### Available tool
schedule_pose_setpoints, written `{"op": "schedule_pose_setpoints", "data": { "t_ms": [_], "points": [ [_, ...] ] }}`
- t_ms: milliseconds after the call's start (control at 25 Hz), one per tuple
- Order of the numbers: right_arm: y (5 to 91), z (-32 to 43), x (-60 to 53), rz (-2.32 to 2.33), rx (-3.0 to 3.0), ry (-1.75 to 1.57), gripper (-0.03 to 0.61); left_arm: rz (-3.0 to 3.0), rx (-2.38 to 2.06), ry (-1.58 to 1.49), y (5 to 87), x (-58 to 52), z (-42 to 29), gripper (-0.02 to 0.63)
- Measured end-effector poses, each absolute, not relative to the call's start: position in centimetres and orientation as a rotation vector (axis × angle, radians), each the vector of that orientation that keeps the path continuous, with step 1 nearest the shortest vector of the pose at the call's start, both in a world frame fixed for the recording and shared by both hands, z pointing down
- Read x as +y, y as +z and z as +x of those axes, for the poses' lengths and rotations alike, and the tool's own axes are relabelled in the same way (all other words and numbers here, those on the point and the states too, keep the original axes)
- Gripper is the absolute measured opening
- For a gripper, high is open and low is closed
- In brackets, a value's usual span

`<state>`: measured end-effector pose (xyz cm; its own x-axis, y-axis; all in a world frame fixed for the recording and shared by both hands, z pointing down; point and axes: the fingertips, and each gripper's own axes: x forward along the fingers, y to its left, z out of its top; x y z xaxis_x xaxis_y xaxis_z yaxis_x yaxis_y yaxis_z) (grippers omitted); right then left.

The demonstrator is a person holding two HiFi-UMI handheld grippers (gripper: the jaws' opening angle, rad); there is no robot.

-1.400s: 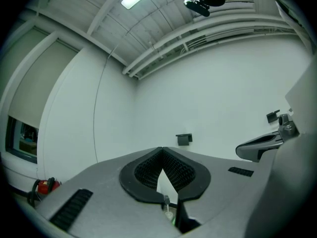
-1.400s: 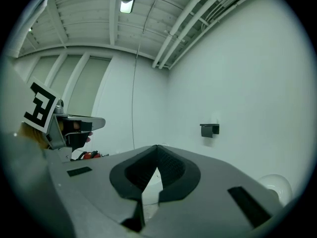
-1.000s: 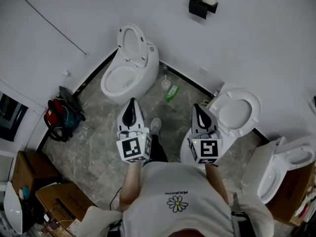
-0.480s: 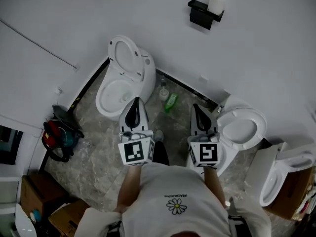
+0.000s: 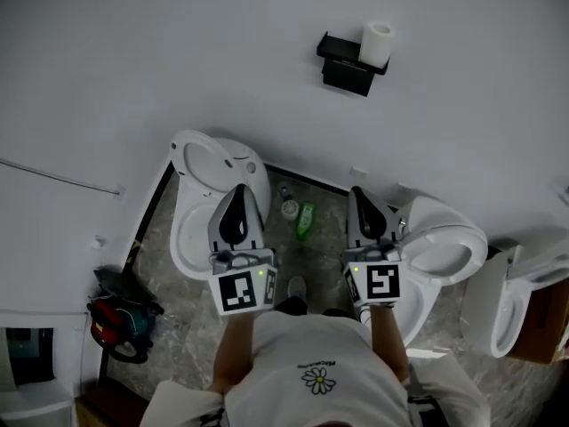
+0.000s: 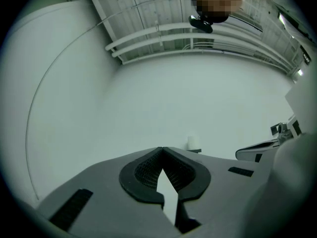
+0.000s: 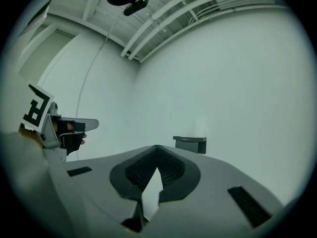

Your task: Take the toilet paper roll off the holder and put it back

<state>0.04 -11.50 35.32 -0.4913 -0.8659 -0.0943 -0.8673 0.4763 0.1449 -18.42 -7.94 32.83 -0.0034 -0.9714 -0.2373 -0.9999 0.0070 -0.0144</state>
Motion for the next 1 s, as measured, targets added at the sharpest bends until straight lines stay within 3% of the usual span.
{"op": "schedule_pose_setpoints", "data": {
  "t_ms": [1000],
  "points": [
    [33.8, 0.6, -19.9, -1.703, 2.573, 0.374, 0.009, -2.158, 2.024, 0.277, 32.7, -18.7, -16.7, 0.017]
  ]
}}
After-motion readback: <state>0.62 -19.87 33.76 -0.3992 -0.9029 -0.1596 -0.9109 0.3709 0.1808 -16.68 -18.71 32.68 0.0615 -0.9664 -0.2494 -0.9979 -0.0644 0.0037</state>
